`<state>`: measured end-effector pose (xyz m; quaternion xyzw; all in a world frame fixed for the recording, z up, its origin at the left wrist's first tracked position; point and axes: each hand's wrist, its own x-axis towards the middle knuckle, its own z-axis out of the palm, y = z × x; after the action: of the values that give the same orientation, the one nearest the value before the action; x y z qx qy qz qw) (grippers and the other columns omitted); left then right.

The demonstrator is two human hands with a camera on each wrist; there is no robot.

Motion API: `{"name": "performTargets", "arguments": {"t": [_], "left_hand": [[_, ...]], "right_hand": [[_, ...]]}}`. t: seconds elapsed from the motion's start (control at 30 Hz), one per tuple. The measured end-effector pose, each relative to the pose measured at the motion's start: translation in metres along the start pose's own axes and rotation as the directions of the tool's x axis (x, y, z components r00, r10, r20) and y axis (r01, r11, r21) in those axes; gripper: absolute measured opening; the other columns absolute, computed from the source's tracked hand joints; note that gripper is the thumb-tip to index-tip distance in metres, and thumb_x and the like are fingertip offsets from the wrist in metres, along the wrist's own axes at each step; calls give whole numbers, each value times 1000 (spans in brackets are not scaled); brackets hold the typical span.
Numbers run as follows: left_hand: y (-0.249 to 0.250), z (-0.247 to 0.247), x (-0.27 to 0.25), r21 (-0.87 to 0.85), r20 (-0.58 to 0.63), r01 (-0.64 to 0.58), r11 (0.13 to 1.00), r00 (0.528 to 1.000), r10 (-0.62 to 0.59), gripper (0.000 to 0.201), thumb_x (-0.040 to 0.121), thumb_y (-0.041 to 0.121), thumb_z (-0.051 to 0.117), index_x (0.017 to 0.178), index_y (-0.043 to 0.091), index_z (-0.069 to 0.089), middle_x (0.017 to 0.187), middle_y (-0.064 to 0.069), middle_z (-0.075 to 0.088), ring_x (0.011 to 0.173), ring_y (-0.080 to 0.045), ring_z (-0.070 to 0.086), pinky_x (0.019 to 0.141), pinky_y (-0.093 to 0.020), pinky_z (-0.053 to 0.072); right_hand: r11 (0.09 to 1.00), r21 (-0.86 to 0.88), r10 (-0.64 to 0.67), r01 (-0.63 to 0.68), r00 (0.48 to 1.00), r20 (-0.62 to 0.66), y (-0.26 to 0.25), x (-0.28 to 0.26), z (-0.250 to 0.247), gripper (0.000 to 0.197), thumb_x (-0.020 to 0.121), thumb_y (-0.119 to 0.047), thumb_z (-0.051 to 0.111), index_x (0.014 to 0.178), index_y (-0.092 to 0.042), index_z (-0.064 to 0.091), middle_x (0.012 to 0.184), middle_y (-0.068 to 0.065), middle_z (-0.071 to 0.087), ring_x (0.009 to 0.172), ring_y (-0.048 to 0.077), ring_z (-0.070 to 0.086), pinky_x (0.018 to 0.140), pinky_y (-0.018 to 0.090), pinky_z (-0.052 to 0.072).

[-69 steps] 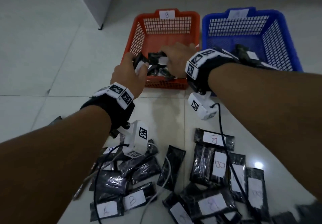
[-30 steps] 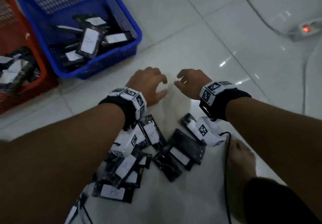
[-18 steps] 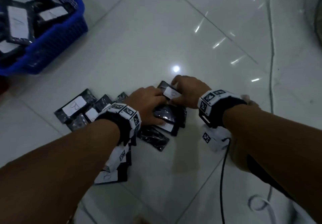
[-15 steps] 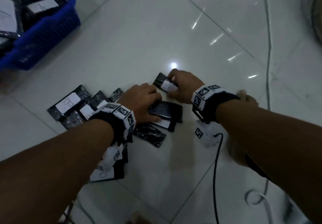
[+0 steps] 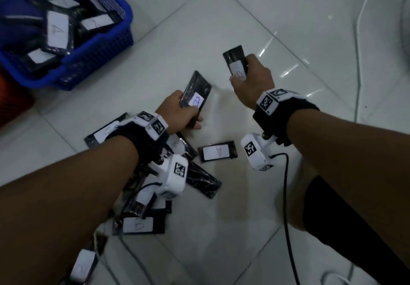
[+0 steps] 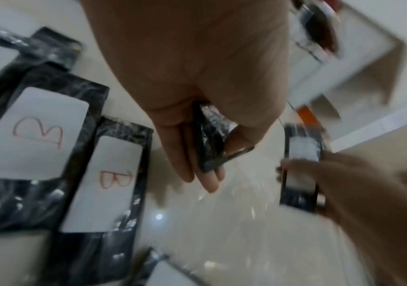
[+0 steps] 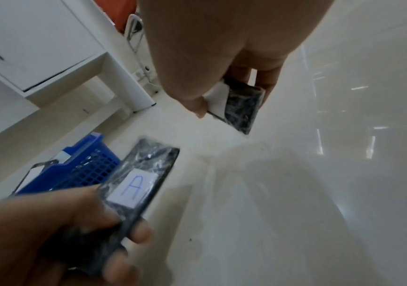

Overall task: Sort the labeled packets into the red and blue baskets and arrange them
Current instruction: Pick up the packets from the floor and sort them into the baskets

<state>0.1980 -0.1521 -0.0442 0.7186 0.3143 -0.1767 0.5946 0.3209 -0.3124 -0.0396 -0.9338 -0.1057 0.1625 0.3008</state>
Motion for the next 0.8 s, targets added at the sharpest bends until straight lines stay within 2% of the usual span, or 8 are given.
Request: {"name": "performTargets", "arguments": {"t": [0.13, 0.2, 0.3, 0.43, 0.53, 0.67, 0.73, 0.8], "left_hand": [[18, -37, -12, -457, -14, 70, 887, 996, -86, 23, 97, 26, 54, 116, 12, 51, 87, -15, 64, 66, -20, 67, 62, -38, 60], [15, -65, -18, -486, -88, 12, 874, 994, -63, 24, 97, 32, 55, 111, 13, 57, 87, -16, 69, 66, -22, 69, 62, -34, 59], [0, -116, -30, -489, -227, -72, 869, 973, -47, 8, 96, 13, 55, 101, 10, 60, 97, -22, 71, 76, -29, 72, 61, -31, 59], [-28, -186, -59, -463, -350, -82, 883, 932, -97, 24, 91, -1, 51, 115, -1, 55, 100, -22, 70, 75, -26, 72, 69, -37, 59], [-56, -240, -95, -369, -556, -124, 921, 824, -112, 25, 88, 14, 64, 112, 11, 60, 96, -9, 71, 77, -22, 71, 70, -33, 58], [-87, -295, -152, 123, -794, 42, 992, 604, 73, 16, 91, 32, 62, 82, 19, 61, 72, 2, 63, 67, -14, 63, 61, -23, 50], [-106, -313, -172, 288, -841, 233, 929, 525, 129, 12, 91, 31, 60, 93, 19, 62, 78, -6, 64, 73, -27, 62, 60, -26, 45], [-127, -322, -181, 343, -867, 377, 861, 479, 136, 23, 88, 29, 59, 110, 21, 60, 94, -14, 67, 84, -37, 62, 67, -33, 47]], "right_hand": [[993, -33, -114, 118, 990, 86, -38, 4, 15, 26, 93, -21, 52, 114, -8, 44, 90, 10, 56, 73, 28, 53, 63, 30, 37], [975, -33, -212, 219, 966, 148, -62, -1, 30, 27, 95, -23, 53, 113, -6, 44, 87, 11, 54, 71, 28, 50, 61, 31, 34], [925, -6, -365, 379, 896, 253, -104, -6, 56, 26, 96, -32, 56, 104, -10, 43, 82, 8, 52, 69, 25, 47, 59, 32, 30], [827, 27, -541, 562, 782, 310, -165, -9, 95, 30, 95, -41, 56, 99, -14, 43, 86, 13, 60, 79, 35, 56, 62, 36, 35], [707, 58, -669, 705, 640, 378, -217, -18, 130, 28, 98, -36, 49, 108, -10, 45, 106, 16, 60, 94, 36, 58, 68, 37, 38], [473, 59, -797, 879, 398, 455, -287, -37, 175, 32, 100, -39, 43, 120, -14, 45, 119, 8, 48, 98, 33, 56, 79, 44, 48], [355, 89, -838, 931, 274, 471, -320, -48, 196, 32, 97, -36, 50, 122, -17, 53, 120, 5, 51, 105, 30, 55, 83, 39, 47], [302, 101, -856, 948, 223, 466, -346, -56, 214, 29, 94, -32, 56, 120, -20, 59, 121, 4, 54, 112, 26, 54, 87, 36, 45]]}}
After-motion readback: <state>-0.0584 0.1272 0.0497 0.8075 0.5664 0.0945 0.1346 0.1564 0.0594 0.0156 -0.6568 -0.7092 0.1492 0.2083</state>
